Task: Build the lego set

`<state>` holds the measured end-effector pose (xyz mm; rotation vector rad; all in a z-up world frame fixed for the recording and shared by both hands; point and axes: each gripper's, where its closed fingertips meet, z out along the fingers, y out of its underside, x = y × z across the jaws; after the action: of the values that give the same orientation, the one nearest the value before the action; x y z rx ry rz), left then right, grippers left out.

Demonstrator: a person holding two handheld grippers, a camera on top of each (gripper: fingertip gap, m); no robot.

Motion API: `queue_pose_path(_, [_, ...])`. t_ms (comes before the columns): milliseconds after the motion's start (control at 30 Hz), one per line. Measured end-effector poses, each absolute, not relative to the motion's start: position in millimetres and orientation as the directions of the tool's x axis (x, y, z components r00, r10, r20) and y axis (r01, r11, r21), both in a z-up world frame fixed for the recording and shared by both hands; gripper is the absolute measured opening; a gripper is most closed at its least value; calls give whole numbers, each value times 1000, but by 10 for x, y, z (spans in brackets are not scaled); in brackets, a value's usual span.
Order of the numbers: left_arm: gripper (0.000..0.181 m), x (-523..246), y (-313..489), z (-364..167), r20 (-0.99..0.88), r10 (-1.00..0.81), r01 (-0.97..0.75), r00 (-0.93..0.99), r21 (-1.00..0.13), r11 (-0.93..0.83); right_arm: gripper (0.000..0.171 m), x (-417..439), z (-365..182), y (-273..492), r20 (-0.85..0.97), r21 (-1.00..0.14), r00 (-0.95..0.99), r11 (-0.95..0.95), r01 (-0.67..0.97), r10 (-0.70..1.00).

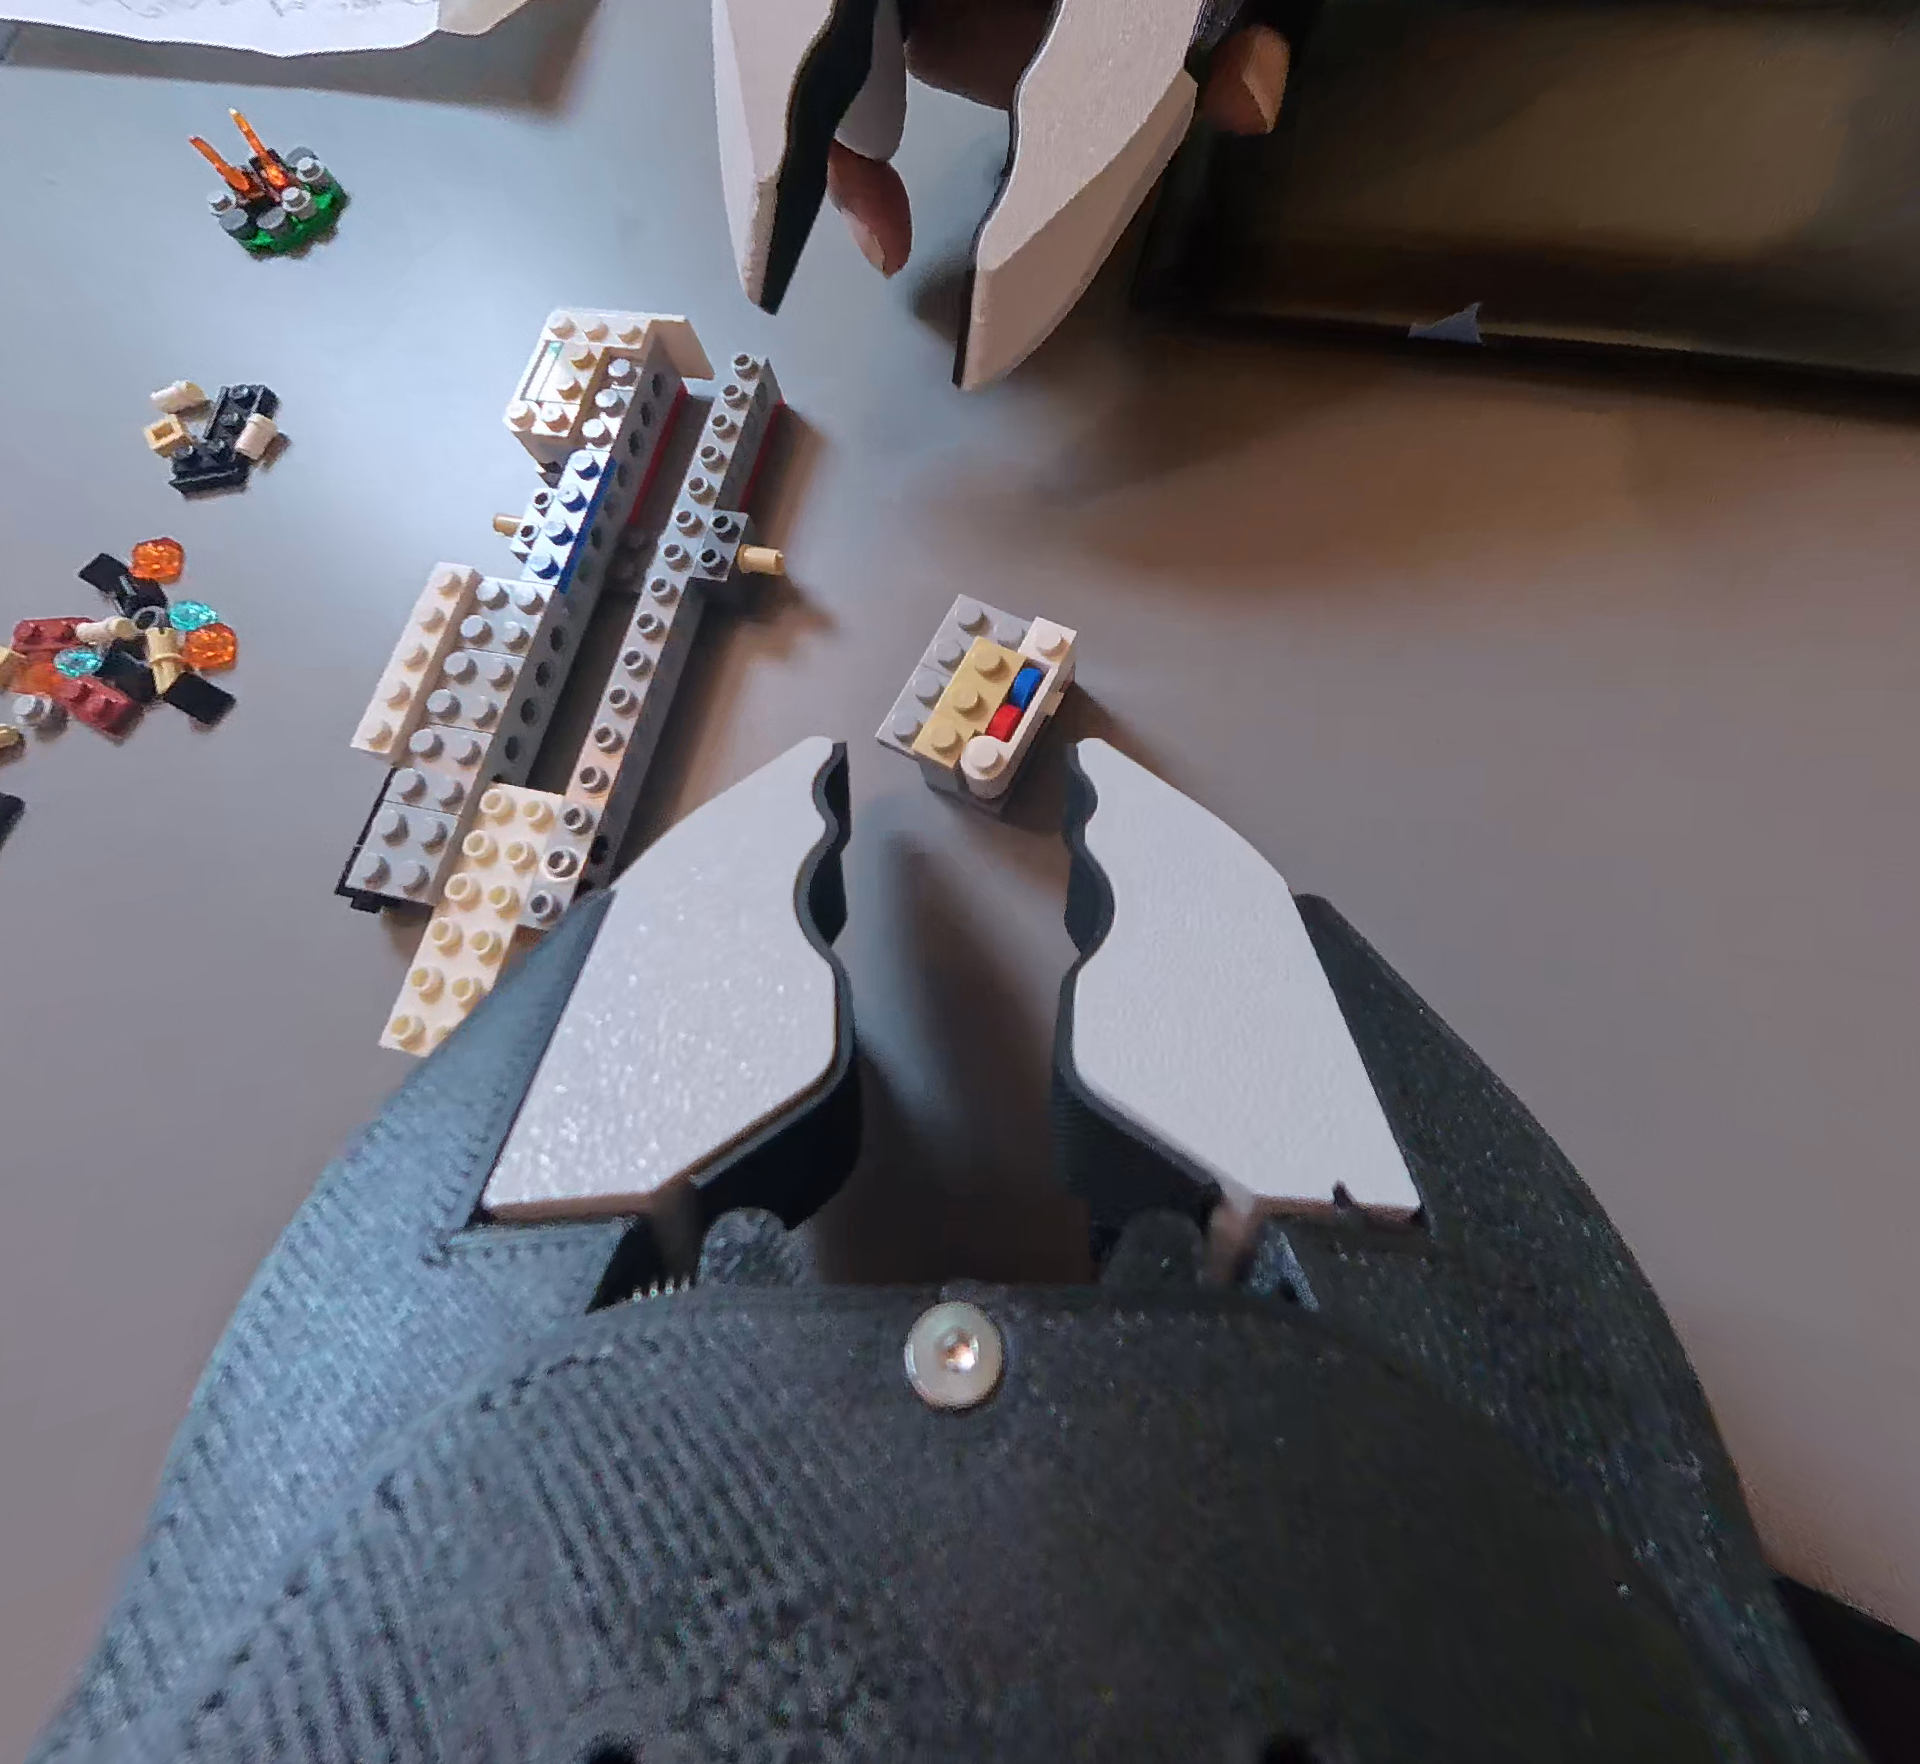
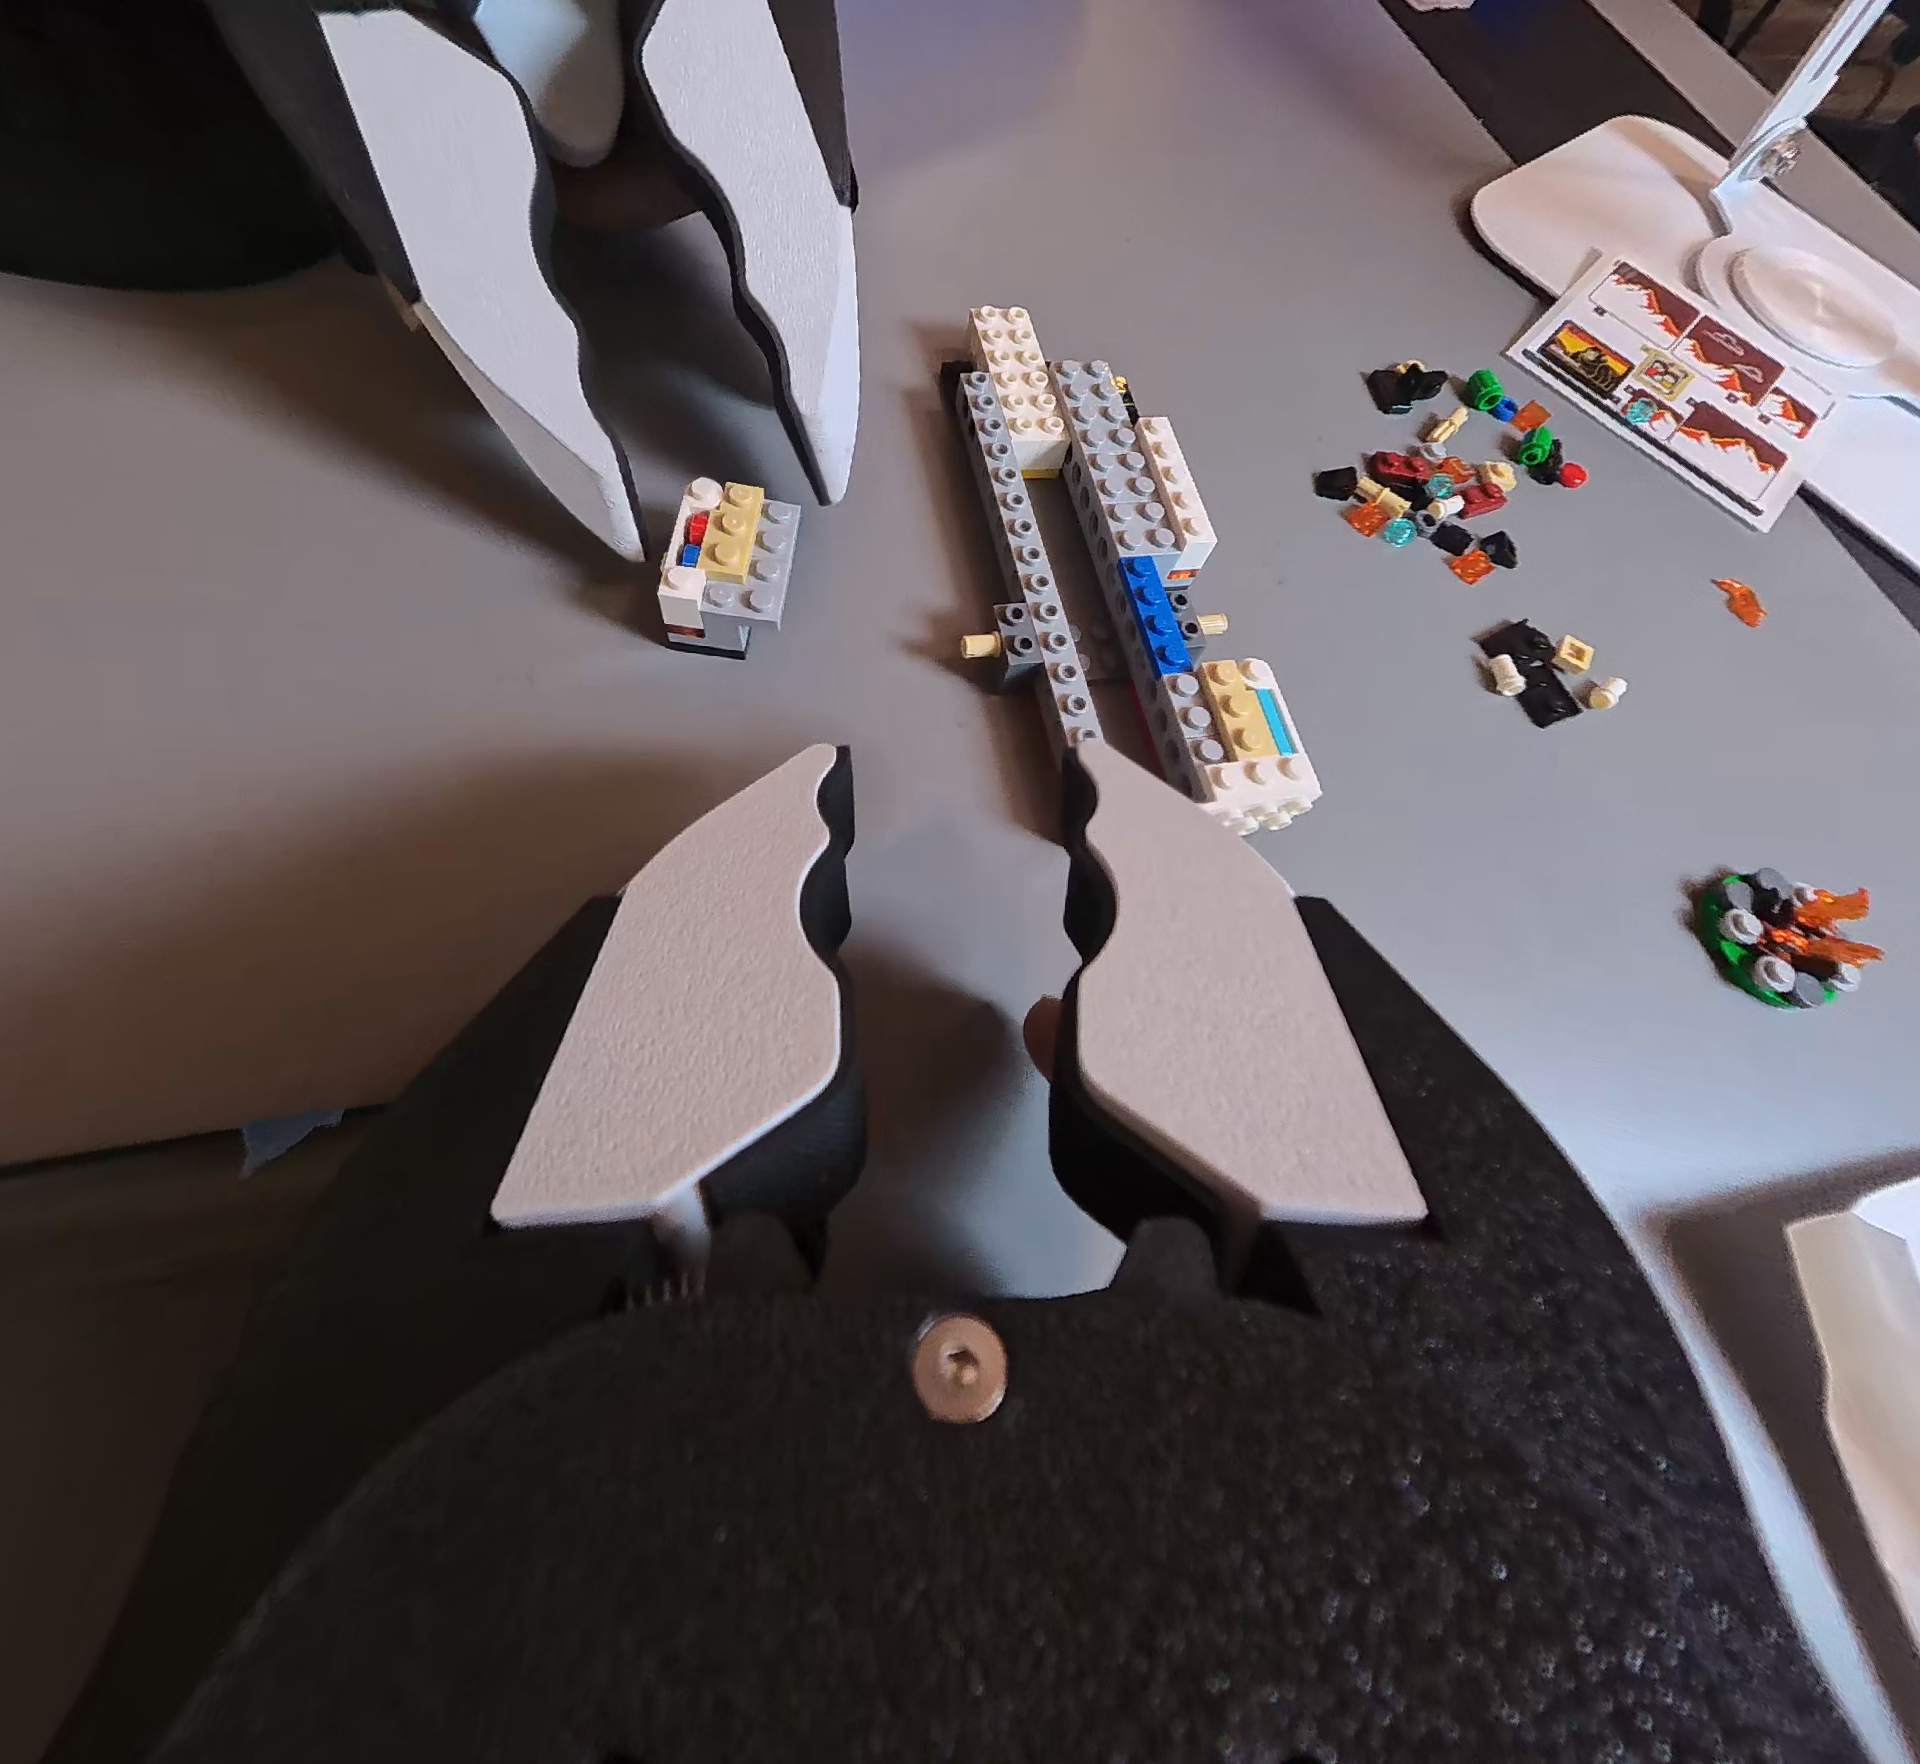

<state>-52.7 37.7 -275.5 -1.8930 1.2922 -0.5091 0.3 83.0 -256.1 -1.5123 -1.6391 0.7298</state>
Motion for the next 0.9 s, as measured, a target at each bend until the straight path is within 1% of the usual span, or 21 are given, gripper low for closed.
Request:
queue_pose_path(167, [28,-480,345,-2780,-120,-919,-621,376,-769,-153,37,4,-2570,814,167,-825,-2,140,547,986])
queue_pose_path(333, [27,-482,353,-2775,-113,-917,-614,382,-772,-161,36,-18,-2546,788,155,-836,-6,134,532,988])
queue_pose_path(367, [19,-485,352,-2759,-115,-916,-611,384,-776,-158,36,-28,-2531,777,152,-842,-7,134,523,988])
queue_pose_path(500, [19,-484,355,-2693,-84,-914,-573,398,-800,-176,36,-71,-2446,698,164,-863,-30,158,480,986])
queue_pose_path(767, [19,-515,336,-2778,-99,-918,-612,385,-772,-173,36,-126,-2449,595,212,-843,-60,214,494,975])
queue_pose_path(900, [29,-524,338,-2785,-100,-917,-614,386,-770,-174,36,-119,-2440,585,224,-836,-57,222,502,973])
